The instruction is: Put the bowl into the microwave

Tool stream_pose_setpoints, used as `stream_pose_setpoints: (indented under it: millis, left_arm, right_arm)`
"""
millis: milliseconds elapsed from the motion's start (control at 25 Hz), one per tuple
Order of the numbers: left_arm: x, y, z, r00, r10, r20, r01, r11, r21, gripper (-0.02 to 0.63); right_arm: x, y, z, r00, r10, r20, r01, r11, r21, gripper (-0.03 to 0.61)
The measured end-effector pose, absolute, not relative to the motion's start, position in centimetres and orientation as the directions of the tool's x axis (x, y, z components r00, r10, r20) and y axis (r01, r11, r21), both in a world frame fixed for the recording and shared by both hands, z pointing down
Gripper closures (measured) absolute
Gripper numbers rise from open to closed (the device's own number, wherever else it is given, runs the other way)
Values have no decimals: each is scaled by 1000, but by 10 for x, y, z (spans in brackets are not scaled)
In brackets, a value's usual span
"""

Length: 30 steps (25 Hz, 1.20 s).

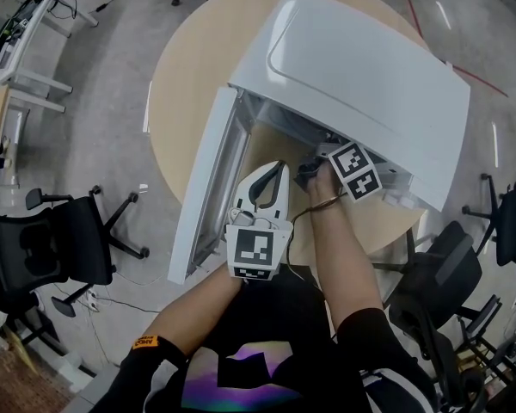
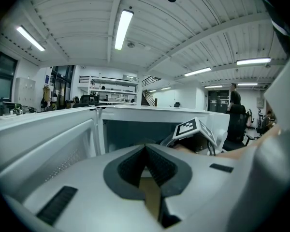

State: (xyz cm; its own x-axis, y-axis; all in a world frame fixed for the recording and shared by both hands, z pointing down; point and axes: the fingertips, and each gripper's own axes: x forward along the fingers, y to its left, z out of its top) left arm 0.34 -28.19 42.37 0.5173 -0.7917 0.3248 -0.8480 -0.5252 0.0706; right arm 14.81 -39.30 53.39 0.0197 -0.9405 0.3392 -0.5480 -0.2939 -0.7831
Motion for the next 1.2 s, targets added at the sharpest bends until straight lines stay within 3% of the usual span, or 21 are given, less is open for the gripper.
stream_pose_setpoints:
  millis: [400,760,1200]
  left_arm:
    - [0,-291,412,500,-813,297,-862,-500,82,571]
    - [12,-272,395,499,-826,261,-864,-497,80,571]
    - [14,-197,385,445,-859,253,-893,-445,60,571]
  right_arm:
    - [151,-371,519,26,-944,328,-688,-255,-679,534]
    - [127,-309,475,-90,-952,294,-874,-66,-481,534]
    - [113,-207,422,-253,-938,236,-933,172,-317,535]
